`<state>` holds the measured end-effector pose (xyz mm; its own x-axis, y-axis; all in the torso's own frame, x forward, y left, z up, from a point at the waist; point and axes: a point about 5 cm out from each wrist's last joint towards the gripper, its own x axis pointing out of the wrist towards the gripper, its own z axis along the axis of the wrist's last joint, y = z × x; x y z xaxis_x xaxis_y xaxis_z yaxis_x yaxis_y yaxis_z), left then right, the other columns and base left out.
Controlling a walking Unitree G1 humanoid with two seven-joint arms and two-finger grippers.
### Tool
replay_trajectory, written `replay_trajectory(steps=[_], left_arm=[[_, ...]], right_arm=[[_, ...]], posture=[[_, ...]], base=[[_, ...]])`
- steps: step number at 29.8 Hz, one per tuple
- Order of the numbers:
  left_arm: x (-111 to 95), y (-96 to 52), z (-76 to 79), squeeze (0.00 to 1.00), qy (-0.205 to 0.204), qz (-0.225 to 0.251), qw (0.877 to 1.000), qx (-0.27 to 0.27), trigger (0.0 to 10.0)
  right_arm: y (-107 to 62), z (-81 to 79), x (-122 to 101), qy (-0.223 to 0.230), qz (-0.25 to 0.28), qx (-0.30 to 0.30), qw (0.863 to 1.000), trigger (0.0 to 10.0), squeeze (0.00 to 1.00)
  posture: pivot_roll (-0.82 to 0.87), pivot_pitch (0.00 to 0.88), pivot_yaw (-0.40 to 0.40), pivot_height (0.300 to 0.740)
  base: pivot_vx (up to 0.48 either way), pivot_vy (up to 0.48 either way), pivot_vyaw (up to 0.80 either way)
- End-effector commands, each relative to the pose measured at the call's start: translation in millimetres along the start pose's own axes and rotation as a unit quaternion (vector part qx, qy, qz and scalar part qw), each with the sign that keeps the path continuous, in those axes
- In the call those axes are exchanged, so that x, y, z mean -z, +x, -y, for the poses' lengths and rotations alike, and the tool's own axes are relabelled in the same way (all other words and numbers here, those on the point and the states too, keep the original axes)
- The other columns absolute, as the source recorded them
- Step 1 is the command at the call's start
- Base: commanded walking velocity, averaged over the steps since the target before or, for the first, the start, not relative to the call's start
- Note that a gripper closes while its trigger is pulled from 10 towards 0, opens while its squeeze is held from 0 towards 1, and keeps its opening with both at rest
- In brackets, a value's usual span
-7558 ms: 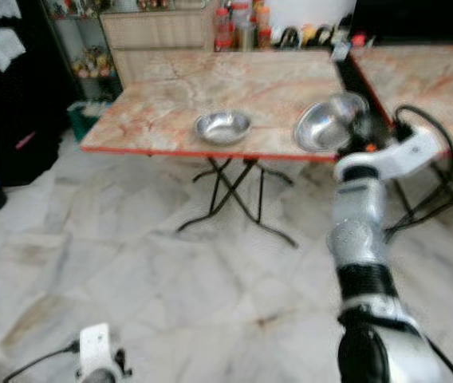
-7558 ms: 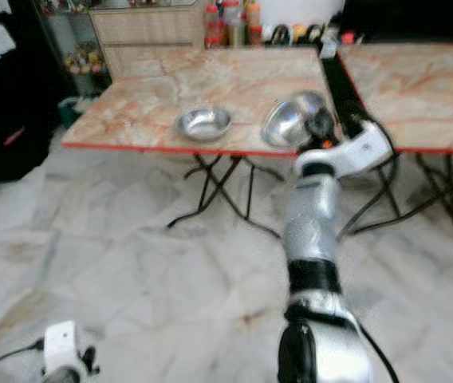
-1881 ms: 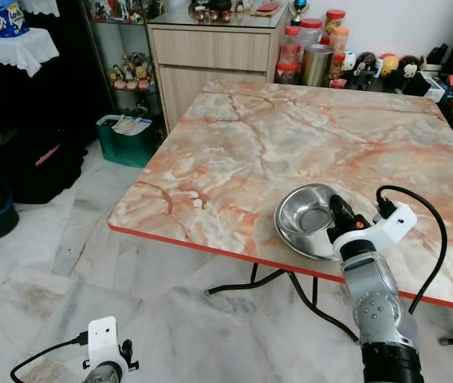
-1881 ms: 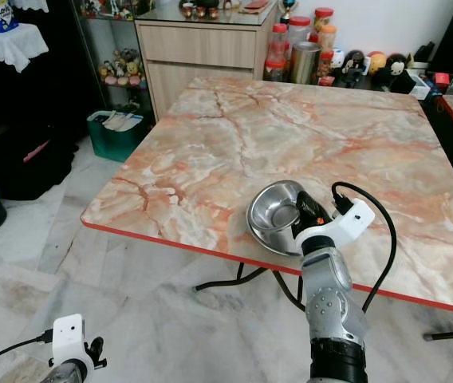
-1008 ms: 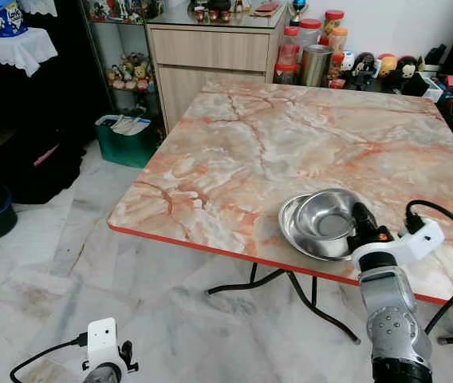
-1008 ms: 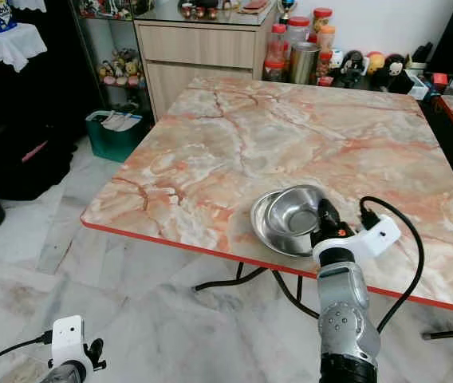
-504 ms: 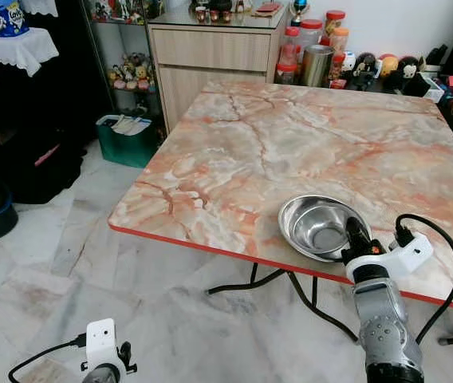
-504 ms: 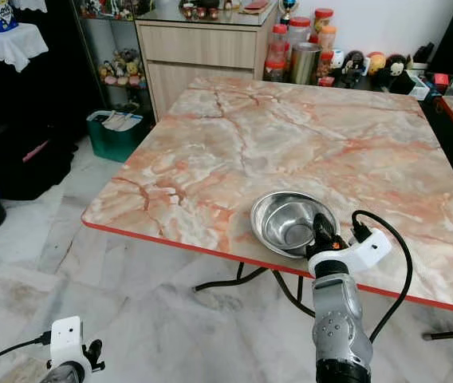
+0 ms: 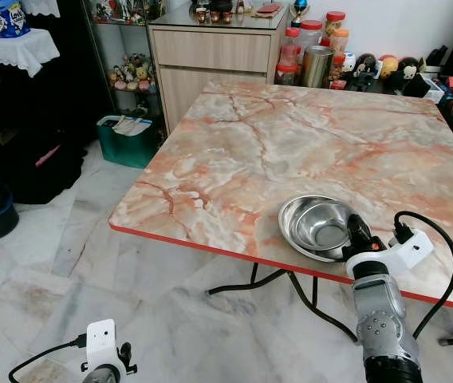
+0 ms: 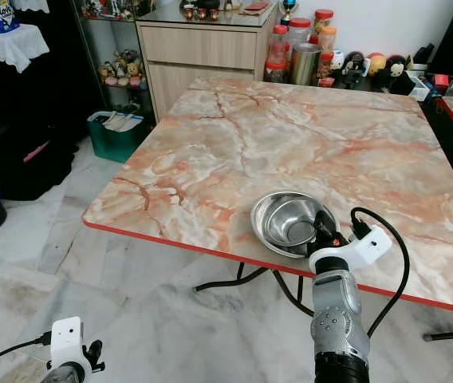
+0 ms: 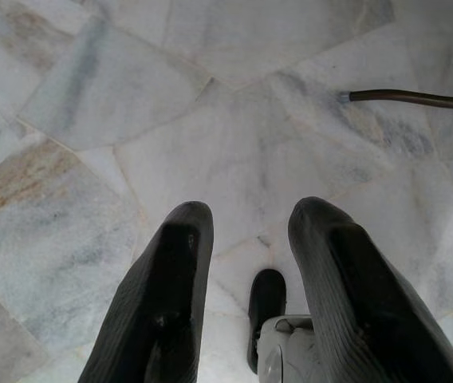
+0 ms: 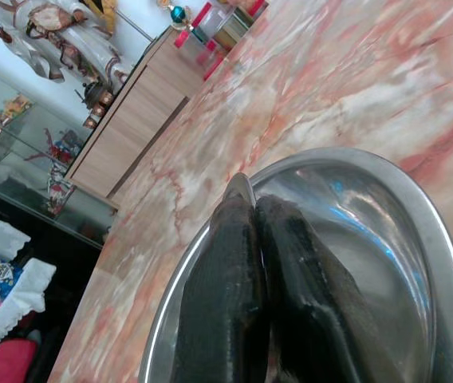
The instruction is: Setting the table
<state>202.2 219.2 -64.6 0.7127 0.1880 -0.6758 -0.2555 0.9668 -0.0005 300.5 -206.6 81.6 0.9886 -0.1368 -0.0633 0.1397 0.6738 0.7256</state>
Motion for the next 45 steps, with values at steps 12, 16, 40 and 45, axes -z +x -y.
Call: replay_trajectory(steps=[12,16,40,45], left_arm=[[4.8,-1.6,-3.8,0.0,0.009,-0.008,1.0,0.0,10.0],[4.6,-1.5,-3.4,0.0,0.007,-0.008,1.0,0.0,10.0],[2.3,-1.4,-3.9,0.0,-0.009,0.003,1.0,-0.008,10.0],[1.2,-1.3,-4.2,0.0,-0.029,0.009,0.999,-0.015,10.0]], right_arm=[[0.8,2.9,4.3,-0.011,-0.006,0.013,1.0,10.0,0.0],[1.8,3.3,2.0,-0.014,0.0,0.016,1.0,10.0,1.0],[5.7,1.3,-11.4,-0.134,0.047,0.033,0.989,10.0,0.0],[8.6,-19.6,1.0,-0.246,0.031,-0.038,0.968,10.0,0.0]], posture=[[0.07,0.0,0.011,0.728],[0.07,0.0,0.009,0.728],[0.08,0.0,0.001,0.728],[0.07,0.0,0.0,0.728]], base=[[0.0,0.0,0.0],[0.0,0.0,0.0],[0.0,0.0,0.0],[0.0,0.0,0.0]])
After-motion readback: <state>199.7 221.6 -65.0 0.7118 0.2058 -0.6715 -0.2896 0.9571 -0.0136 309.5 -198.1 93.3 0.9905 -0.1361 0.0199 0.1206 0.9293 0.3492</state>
